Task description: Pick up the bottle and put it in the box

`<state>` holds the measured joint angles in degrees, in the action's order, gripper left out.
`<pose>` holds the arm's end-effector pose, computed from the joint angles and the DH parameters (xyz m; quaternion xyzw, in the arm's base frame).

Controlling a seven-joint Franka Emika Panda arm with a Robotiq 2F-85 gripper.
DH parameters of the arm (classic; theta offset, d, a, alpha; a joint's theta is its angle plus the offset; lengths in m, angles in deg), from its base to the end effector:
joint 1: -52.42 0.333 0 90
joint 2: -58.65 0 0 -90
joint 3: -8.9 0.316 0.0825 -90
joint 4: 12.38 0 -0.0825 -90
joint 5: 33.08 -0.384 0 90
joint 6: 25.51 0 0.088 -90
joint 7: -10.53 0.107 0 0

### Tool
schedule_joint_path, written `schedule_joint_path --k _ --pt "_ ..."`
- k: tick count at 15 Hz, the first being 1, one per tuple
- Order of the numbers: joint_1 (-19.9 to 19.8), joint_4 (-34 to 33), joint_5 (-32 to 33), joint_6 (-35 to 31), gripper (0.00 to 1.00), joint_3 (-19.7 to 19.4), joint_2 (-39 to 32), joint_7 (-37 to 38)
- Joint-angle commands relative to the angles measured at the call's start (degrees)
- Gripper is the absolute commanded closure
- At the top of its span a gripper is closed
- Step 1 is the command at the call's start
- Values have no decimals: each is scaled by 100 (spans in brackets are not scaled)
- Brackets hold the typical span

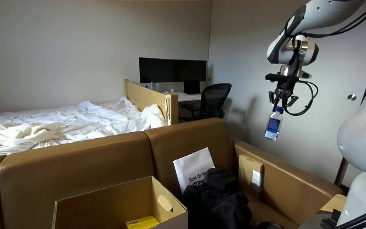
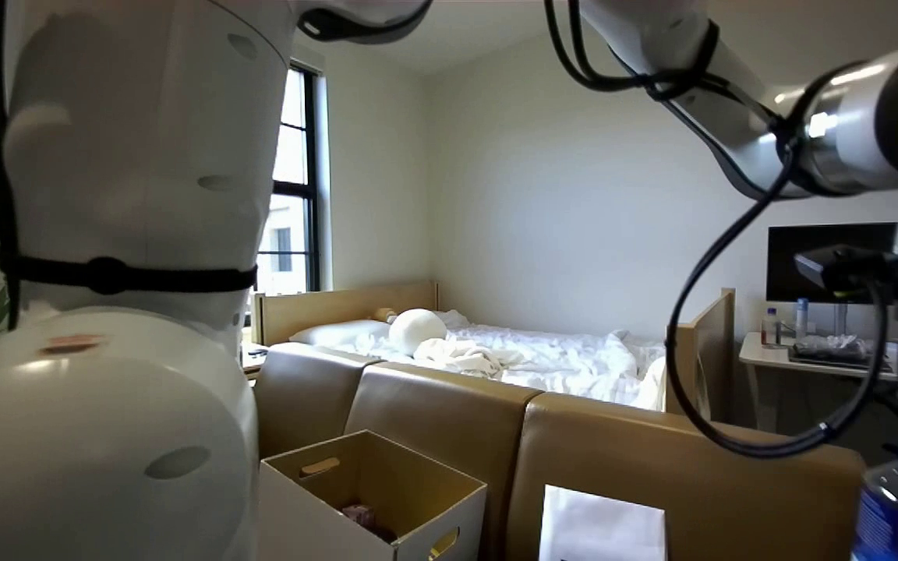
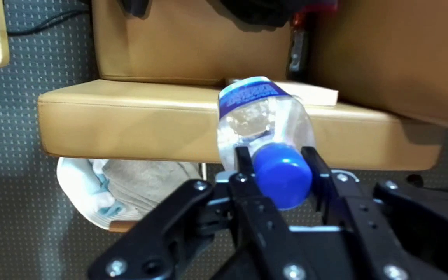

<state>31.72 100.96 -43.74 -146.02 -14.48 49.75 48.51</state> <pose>0.4298 -0.3951 0.3951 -0.7225 0.6896 0.0048 0.0493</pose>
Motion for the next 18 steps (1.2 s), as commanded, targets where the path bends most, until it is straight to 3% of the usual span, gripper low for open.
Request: schedule_joint_path --k 1,7,15,16,18 --pt "403 -174 -85 472 85 463 539 -192" --pt "1301 -225 -330 384 85 1451 619 -373" --pt "2010 -881 -815 5 84 2294 -570 -1704" --pt "2049 -600 -585 20 65 2193 -202 -1148" --pt "2116 -763 -661 -1 65 2270 -520 -1377"
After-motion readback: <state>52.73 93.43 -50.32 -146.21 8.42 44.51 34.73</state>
